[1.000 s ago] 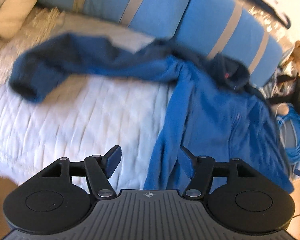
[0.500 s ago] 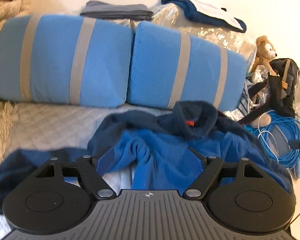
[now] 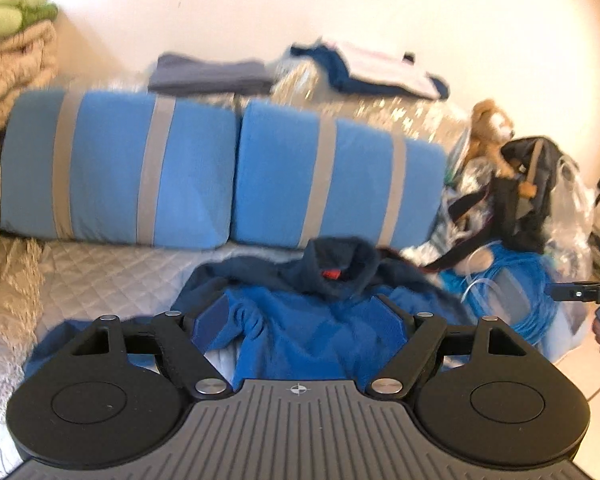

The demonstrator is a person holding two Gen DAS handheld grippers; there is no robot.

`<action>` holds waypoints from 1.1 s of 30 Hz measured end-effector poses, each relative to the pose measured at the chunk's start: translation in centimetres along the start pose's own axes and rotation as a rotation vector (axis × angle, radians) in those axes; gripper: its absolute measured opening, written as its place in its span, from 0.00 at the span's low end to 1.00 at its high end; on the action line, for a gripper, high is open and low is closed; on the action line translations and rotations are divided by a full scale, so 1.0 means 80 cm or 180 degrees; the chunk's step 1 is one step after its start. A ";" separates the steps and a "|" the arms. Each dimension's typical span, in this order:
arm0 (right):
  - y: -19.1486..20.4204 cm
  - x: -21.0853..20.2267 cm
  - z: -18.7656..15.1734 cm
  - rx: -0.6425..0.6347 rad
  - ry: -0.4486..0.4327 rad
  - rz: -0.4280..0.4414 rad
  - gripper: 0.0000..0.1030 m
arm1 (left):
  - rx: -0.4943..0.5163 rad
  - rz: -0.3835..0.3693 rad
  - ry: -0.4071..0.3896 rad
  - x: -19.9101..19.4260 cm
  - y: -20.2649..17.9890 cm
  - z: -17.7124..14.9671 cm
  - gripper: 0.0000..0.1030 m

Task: Fold clothes
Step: 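Move both grippers to the navy collar of the jacket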

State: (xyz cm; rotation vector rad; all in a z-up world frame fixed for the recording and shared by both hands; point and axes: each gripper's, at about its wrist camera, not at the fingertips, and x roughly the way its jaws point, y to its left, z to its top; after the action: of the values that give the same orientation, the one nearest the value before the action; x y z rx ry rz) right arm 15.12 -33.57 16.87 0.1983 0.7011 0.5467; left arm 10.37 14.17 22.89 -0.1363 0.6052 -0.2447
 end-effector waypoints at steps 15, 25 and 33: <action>0.007 0.056 0.084 -0.0546 -0.0519 -0.0194 1.00 | 0.0592 0.0153 -0.0359 0.124 -0.019 0.035 0.87; -0.038 0.209 0.063 -0.0872 -0.0446 -0.0322 1.00 | 0.1135 0.0089 -0.0016 0.286 0.017 -0.009 0.87; -0.073 0.315 0.039 -0.1720 -0.0247 -0.0532 1.00 | 0.1513 -0.0064 0.0289 0.398 0.028 -0.034 0.87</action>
State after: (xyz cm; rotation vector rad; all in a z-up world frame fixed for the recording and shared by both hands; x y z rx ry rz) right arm 35.46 -24.88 3.11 -0.3395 0.4682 0.5459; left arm 34.55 7.71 2.84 0.3288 0.6207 -0.4089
